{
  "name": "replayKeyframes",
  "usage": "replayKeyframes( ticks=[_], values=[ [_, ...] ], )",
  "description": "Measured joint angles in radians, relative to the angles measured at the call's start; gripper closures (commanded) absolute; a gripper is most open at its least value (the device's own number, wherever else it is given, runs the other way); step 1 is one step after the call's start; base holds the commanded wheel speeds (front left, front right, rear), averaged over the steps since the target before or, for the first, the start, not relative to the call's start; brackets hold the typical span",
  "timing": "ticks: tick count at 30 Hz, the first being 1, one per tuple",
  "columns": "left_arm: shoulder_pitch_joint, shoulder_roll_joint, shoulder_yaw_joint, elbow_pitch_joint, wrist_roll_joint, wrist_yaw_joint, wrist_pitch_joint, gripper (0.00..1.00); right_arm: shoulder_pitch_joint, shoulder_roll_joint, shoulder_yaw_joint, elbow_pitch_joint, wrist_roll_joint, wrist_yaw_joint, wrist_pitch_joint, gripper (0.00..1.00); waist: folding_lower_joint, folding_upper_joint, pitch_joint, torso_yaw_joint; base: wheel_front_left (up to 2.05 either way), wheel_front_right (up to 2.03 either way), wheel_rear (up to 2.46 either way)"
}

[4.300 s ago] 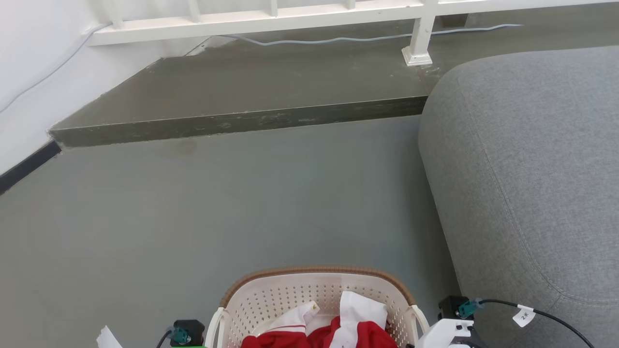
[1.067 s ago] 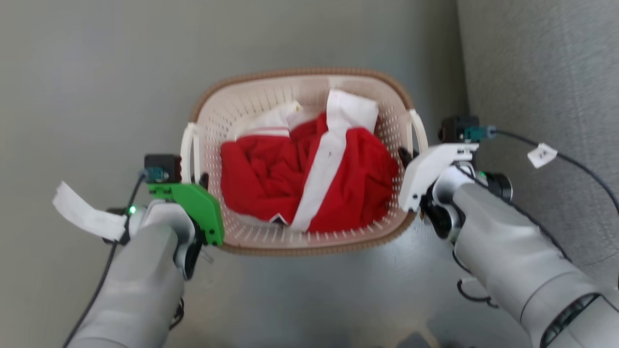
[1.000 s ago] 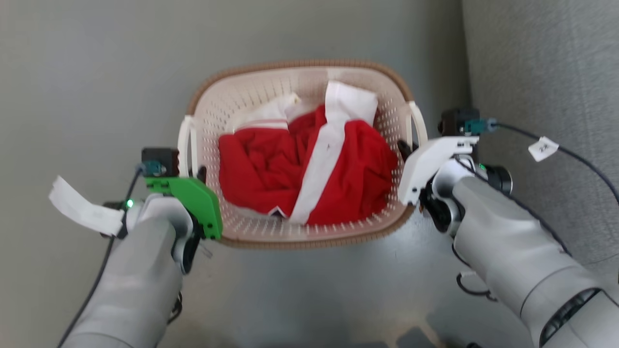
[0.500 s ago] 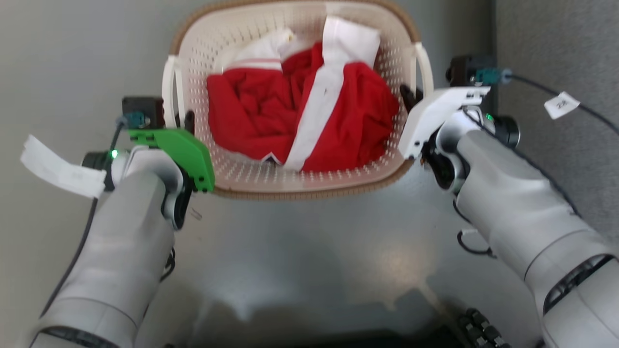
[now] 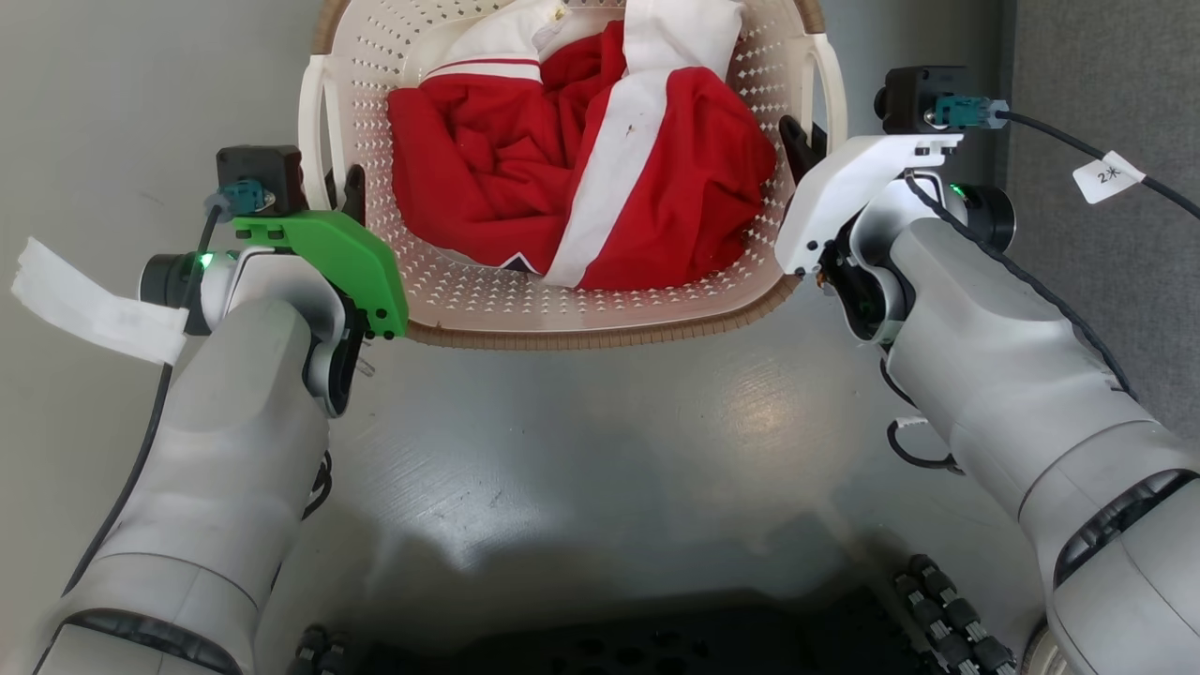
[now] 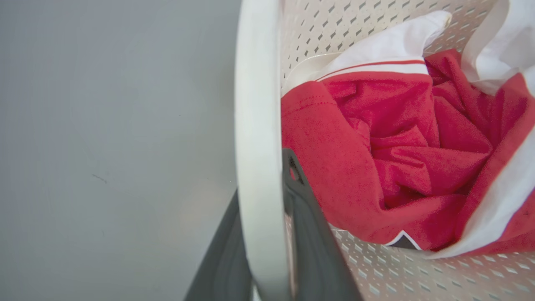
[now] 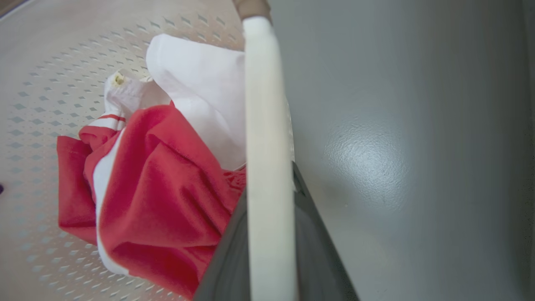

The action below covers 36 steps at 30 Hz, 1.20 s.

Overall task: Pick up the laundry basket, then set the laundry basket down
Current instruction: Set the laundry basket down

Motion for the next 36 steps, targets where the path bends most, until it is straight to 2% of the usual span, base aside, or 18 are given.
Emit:
replayKeyframes(
  ticks=[9,32,33,34,35,36],
  values=[
    [-0.003,-0.002,-0.004,0.025,0.002,-0.006,-0.015,1.0,0.0,0.001,0.014,0.005,0.0,0.012,-0.008,1.0,0.0,0.0,0.01,0.001,0.0,0.0,0.0],
    [-0.035,-0.01,-0.008,0.061,0.008,-0.016,-0.032,1.0,-0.021,0.002,0.033,0.022,0.011,0.013,-0.026,1.0,-0.0001,0.0,0.059,0.007,0.0,0.0,0.0],
    [-0.036,-0.011,-0.008,0.063,0.008,-0.016,-0.032,0.96,-0.021,0.003,0.034,0.023,0.011,0.013,-0.027,1.0,-0.0001,0.0,0.059,0.007,0.0,0.0,0.0],
    [-0.036,-0.012,-0.008,0.064,0.008,-0.016,-0.032,0.77,-0.021,0.003,0.036,0.024,0.011,0.013,-0.027,0.87,-0.0001,0.0,0.059,0.007,0.0,0.0,0.0],
    [-0.037,-0.012,-0.008,0.066,0.008,-0.016,-0.032,0.58,-0.022,0.003,0.036,0.025,0.011,0.013,-0.027,0.71,-0.0001,0.0,0.059,0.007,0.0,0.0,0.0],
    [-0.037,-0.013,-0.009,0.069,0.008,-0.016,-0.032,0.39,-0.022,0.003,0.036,0.025,0.011,0.014,-0.032,0.61,-0.0001,0.0,0.058,0.007,0.0,0.0,0.0]
  ],
)
